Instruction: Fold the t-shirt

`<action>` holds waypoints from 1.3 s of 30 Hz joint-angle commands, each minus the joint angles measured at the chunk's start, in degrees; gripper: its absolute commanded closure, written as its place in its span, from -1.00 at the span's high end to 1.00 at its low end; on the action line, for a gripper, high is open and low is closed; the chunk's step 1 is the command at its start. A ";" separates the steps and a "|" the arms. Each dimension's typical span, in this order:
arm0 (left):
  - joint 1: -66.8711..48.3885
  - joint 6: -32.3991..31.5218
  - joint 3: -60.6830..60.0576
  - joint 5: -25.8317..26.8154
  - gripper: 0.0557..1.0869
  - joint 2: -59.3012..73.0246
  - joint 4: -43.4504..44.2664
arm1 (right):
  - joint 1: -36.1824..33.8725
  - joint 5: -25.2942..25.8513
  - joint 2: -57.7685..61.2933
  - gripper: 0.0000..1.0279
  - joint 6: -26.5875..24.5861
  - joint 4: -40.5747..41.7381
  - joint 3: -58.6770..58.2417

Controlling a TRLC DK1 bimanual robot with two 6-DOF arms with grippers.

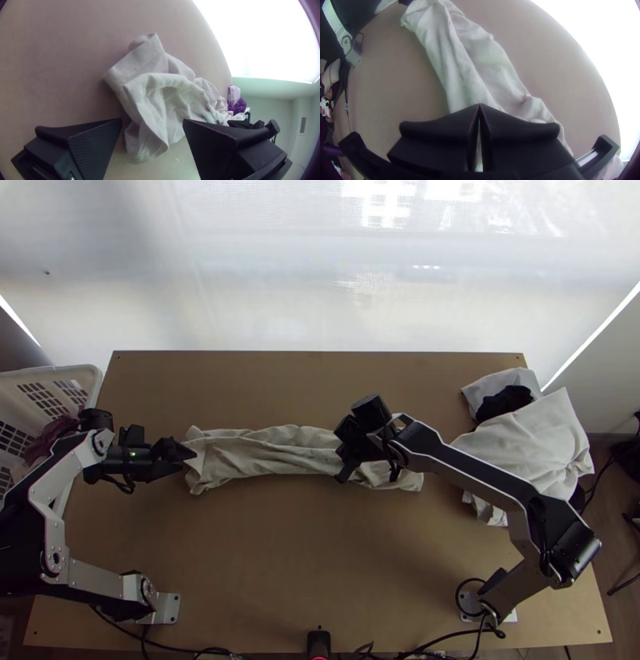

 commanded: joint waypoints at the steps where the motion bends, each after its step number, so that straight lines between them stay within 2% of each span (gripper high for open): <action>1: -0.09 0.26 2.25 7.25 0.73 5.30 0.63 | -1.11 -0.74 3.23 -0.95 -0.48 2.36 -0.17; 7: -0.79 0.43 3.57 8.74 0.73 7.15 0.63 | -2.26 -1.01 4.29 -0.95 -0.92 2.71 -0.78; 19: -1.84 3.16 3.39 8.56 0.72 8.55 0.19 | -5.51 -1.18 7.28 -0.95 -1.71 5.53 -3.51; 25: 4.31 12.56 4.36 7.77 0.72 6.97 -8.33 | -6.04 -1.27 5.87 -0.95 -2.06 5.53 -5.18; 27: 4.84 14.49 3.83 6.45 0.72 7.59 -8.51 | -5.95 -1.27 5.87 -0.95 -2.06 5.61 -5.26; 39: 3.34 14.05 3.39 6.37 0.72 10.84 -5.78 | -5.95 -1.27 5.96 -0.95 -1.62 6.05 -4.91</action>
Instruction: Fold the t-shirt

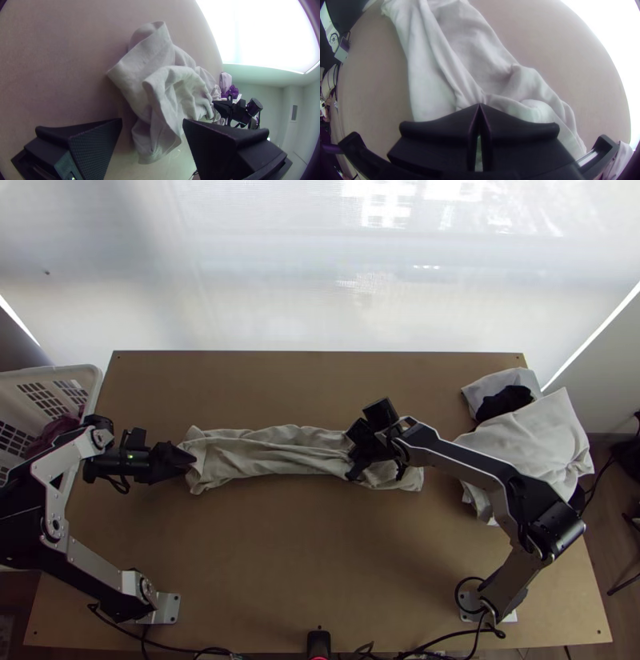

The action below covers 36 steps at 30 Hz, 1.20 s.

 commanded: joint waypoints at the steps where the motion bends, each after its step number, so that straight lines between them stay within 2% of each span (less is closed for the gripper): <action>1: -0.40 -0.04 -0.02 -0.10 0.72 1.44 1.30 | -0.11 0.02 -0.05 -0.95 0.21 0.11 -0.32; 19: -6.81 -5.76 1.39 1.04 0.72 3.72 5.96 | -0.11 0.02 1.18 -0.95 0.39 0.64 -0.15; 21: -7.43 -6.11 1.56 1.30 0.61 3.72 6.04 | -0.02 0.02 1.18 -0.95 0.39 0.64 -0.32; 24: -8.48 -6.02 1.74 1.30 0.57 4.08 6.40 | 0.06 0.02 1.27 -0.95 0.39 0.64 -0.50; 28: -9.19 -6.46 2.00 1.30 0.10 4.60 7.36 | 0.06 0.02 1.53 -0.95 0.12 0.72 -0.32; 33: -9.54 -7.95 2.36 1.30 -0.77 4.95 8.68 | -0.20 0.11 2.32 -0.95 -0.05 1.43 -0.15; 34: -9.45 -8.13 2.44 1.30 -0.89 4.95 8.77 | -0.20 0.19 2.50 -0.95 -0.05 1.60 -0.15; 36: -9.45 -8.75 2.88 1.30 -0.92 4.78 8.50 | -0.20 0.11 2.85 -0.95 0.04 1.60 -0.06</action>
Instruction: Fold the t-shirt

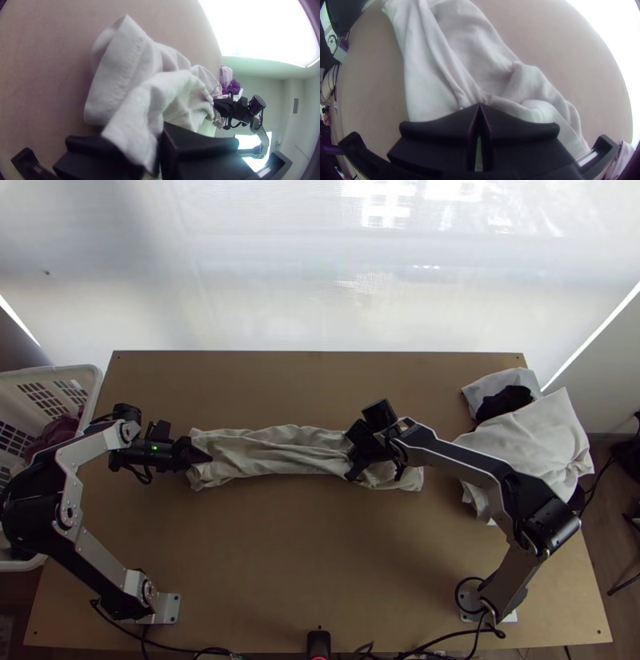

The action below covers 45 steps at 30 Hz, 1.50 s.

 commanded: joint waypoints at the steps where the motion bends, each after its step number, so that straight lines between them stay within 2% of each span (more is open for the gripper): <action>1: -0.44 -2.04 1.14 0.39 -0.92 -0.12 -0.02 | -0.02 0.24 1.08 -0.95 0.12 0.49 0.16; 7: -2.38 -3.27 5.62 0.82 -0.92 -3.81 -6.35 | 0.24 0.24 1.17 -0.95 0.30 0.49 0.69; 14: -8.09 -8.81 12.21 0.82 -0.93 -8.12 -9.95 | 0.68 0.24 1.52 -0.95 0.39 0.49 1.04; 22: -20.75 -16.19 20.91 0.56 -0.93 -9.43 -10.75 | 0.94 0.24 1.26 -0.95 1.35 0.49 1.57; 34: -35.16 -16.54 35.76 0.47 -0.92 -0.29 -10.75 | -0.64 0.24 -4.28 -0.95 1.79 -0.39 1.83; 45: -44.13 -17.24 51.58 0.56 -0.92 13.59 -10.66 | -10.66 0.24 -17.20 -0.95 1.18 -7.86 -0.89</action>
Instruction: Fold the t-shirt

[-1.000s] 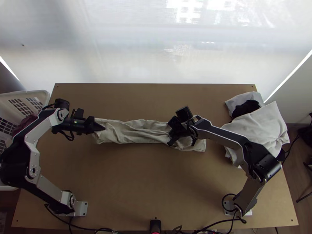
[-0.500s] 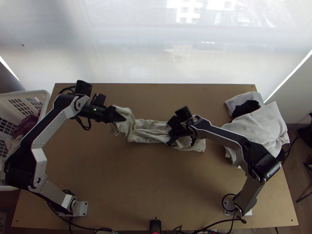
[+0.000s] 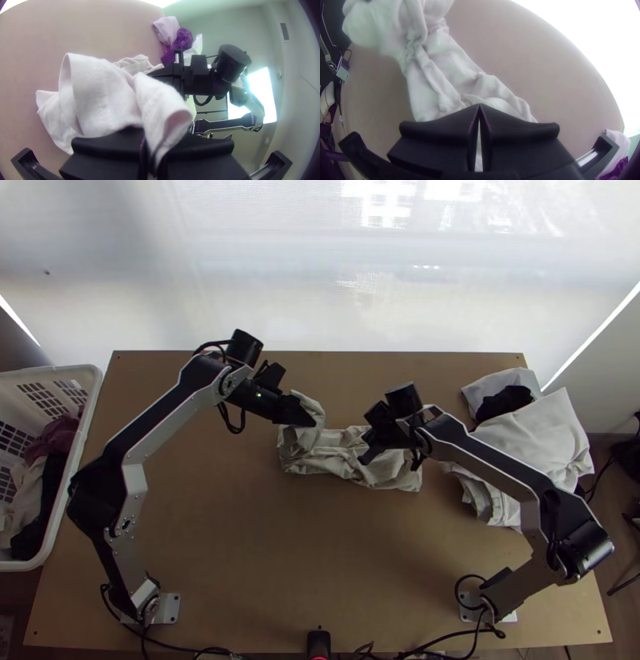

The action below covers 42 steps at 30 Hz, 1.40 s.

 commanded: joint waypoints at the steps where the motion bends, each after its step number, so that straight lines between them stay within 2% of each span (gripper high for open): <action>1: -6.52 -0.39 9.97 0.01 -0.92 8.59 0.16 | -7.02 0.06 -8.88 -0.95 -0.57 -4.35 -2.14; 9: -11.96 -0.30 18.06 0.19 -0.92 16.15 0.60 | -15.28 0.06 -17.06 -0.95 -0.13 -7.51 -5.92; 17: -15.92 -0.92 27.29 0.45 -0.93 23.89 0.78 | -18.00 0.06 -21.63 -0.95 1.72 -9.36 -8.21; 23: -18.82 -4.43 27.90 0.37 -0.92 26.43 9.04 | -20.99 0.15 -23.56 -0.95 2.07 -10.59 -8.65; 26: -19.44 -4.96 27.90 0.37 -0.85 28.37 11.06 | -21.78 0.15 -24.26 -0.95 2.24 -11.03 -9.09; 27: -19.52 -4.96 27.90 0.37 -0.80 29.07 11.41 | -21.87 0.15 -24.44 -0.95 2.24 -11.20 -9.17; 28: -19.52 -4.79 27.90 0.37 -0.60 29.69 11.41 | -21.87 0.15 -24.53 -0.95 2.33 -11.29 -9.17; 29: -19.52 -4.70 27.90 0.37 -0.16 30.30 11.41 | -21.96 0.15 -24.70 -0.95 2.42 -11.38 -9.26; 30: -19.44 -4.43 27.90 0.37 0.40 30.74 11.41 | -22.13 0.15 -24.79 -0.95 2.51 -11.38 -9.26; 31: -19.44 -3.73 27.82 0.37 0.82 31.09 11.41 | -22.40 0.15 -24.97 -0.95 2.59 -11.55 -9.26; 32: -19.35 -3.12 27.73 0.37 0.92 31.18 11.41 | -22.48 0.06 -25.05 -0.95 2.59 -11.64 -9.44; 37: -19.79 -3.64 27.90 0.81 0.92 30.92 11.94 | -22.48 0.15 -25.67 -0.95 2.59 -11.64 -10.14; 42: -21.28 -6.54 27.99 4.76 0.92 28.46 12.03 | -23.01 0.06 -25.84 -0.95 2.95 -11.64 -9.88</action>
